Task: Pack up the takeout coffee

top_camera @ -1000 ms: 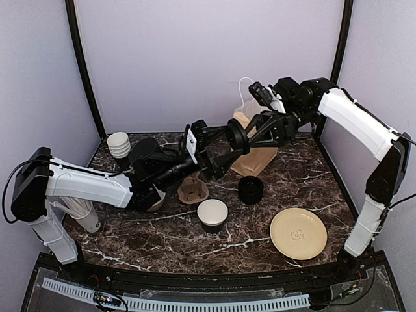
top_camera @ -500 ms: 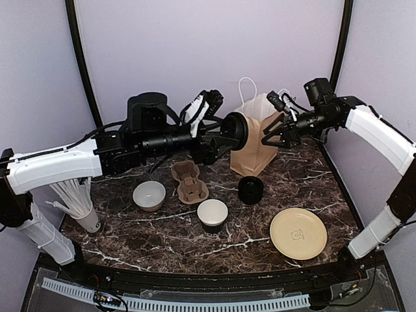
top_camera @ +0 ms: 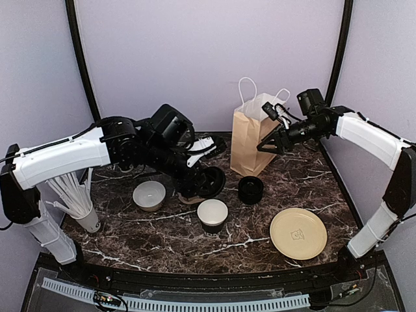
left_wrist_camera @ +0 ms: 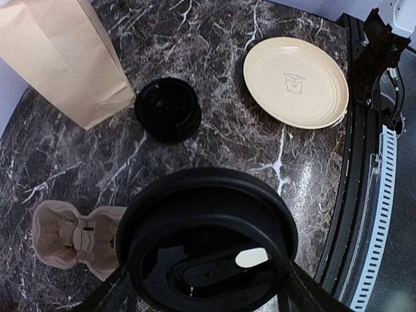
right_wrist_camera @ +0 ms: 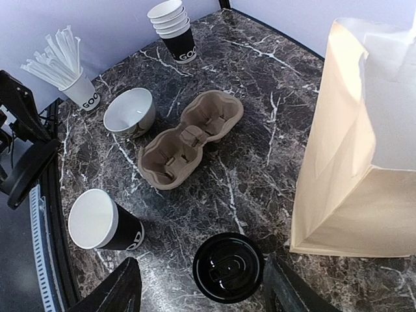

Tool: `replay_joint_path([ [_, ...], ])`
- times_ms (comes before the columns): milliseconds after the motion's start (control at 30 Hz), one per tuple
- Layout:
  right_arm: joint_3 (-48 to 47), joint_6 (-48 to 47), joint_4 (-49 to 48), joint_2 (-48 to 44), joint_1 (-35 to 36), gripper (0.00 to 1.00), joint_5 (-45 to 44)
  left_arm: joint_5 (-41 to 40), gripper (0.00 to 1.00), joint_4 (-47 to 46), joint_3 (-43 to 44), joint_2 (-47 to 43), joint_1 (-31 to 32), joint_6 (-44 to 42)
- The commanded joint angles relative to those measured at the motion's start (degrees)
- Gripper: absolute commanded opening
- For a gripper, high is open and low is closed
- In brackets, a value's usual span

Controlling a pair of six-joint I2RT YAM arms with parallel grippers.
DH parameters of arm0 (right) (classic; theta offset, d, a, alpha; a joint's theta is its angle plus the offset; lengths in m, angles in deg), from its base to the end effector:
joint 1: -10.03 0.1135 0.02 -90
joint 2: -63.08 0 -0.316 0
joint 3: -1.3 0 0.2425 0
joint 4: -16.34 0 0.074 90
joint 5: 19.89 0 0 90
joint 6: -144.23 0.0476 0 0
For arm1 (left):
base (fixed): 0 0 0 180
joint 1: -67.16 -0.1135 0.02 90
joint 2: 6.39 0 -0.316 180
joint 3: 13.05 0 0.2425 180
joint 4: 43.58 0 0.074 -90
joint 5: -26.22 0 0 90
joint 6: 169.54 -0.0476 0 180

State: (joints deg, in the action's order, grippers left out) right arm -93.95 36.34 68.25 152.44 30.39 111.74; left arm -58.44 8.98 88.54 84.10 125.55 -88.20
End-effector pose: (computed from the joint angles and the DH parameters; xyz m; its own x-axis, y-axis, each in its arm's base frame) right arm 0.3019 0.1458 0.3755 -0.4293 -0.4042 -0.8077 -0.8663 0.4372 0.2416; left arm 0.1805 -0.3018 0.3958 -0.2099 0.6271 -0.7502 0.9267 0.3723 0.0519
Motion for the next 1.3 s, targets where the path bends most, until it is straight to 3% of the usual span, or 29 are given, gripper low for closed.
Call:
replay_joint_path([
  [0,1.19,2.40,2.01,1.97,1.37,0.64,4.31,0.53,0.60,10.52,4.71,4.13,0.14,-0.16],
  [500,4.62,-0.37,1.59,2.03,5.20,0.62,4.18,0.69,0.58,17.41,13.11,14.35,0.75,-0.83],
  [1267,3.85,-3.02,3.53,1.96,5.52,0.61,2.49,1.12,0.58,19.31,15.21,19.78,1.61,-1.43],
])
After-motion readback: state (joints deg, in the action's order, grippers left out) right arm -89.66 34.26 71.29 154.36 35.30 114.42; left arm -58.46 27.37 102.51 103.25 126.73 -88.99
